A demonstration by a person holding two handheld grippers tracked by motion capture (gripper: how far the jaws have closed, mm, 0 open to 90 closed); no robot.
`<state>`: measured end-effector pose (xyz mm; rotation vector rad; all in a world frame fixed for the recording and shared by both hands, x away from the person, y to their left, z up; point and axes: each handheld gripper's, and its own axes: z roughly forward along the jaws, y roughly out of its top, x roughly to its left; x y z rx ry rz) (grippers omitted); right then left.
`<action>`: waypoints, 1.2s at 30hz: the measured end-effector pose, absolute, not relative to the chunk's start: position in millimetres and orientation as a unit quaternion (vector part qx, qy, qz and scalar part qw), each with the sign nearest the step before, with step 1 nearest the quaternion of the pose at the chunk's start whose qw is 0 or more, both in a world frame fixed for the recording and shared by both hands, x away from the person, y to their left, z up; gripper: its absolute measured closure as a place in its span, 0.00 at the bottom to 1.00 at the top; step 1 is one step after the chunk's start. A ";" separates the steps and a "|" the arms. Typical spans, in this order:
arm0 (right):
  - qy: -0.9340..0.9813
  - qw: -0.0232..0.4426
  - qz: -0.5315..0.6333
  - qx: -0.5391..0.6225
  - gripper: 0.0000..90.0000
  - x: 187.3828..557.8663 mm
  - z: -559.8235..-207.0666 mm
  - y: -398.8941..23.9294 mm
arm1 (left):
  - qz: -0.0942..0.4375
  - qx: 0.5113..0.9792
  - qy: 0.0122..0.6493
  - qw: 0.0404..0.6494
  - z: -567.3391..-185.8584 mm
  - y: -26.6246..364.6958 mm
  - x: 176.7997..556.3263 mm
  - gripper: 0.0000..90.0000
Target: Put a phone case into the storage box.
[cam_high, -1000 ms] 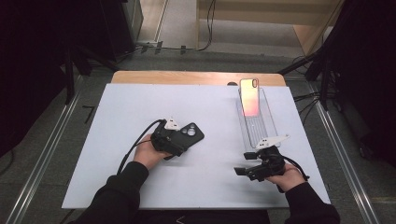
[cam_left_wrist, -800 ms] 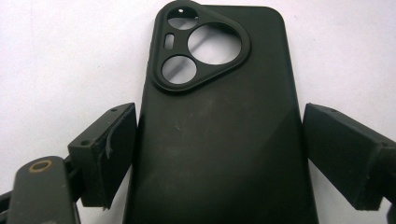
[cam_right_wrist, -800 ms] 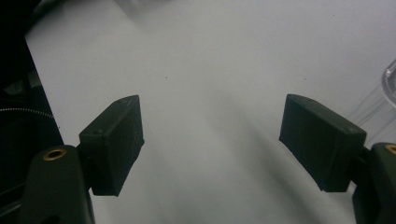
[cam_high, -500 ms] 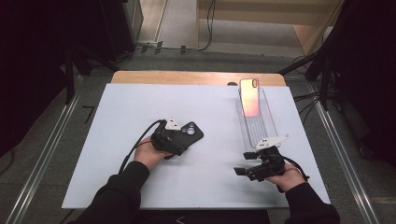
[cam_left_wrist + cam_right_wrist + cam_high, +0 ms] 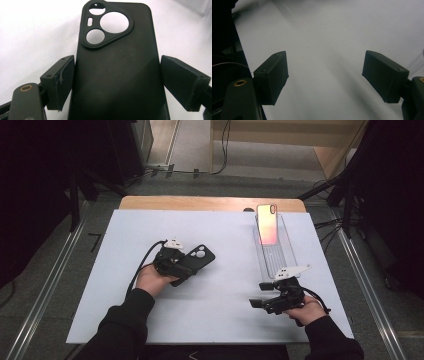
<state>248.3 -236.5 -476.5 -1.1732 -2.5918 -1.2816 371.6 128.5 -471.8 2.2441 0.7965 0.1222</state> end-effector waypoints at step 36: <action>-0.795 0.003 -0.448 -0.410 0.21 246.4 -439.0 -208.7 | 0.053 0.839 0.344 0.418 -443.9 116.0 299.4 0.17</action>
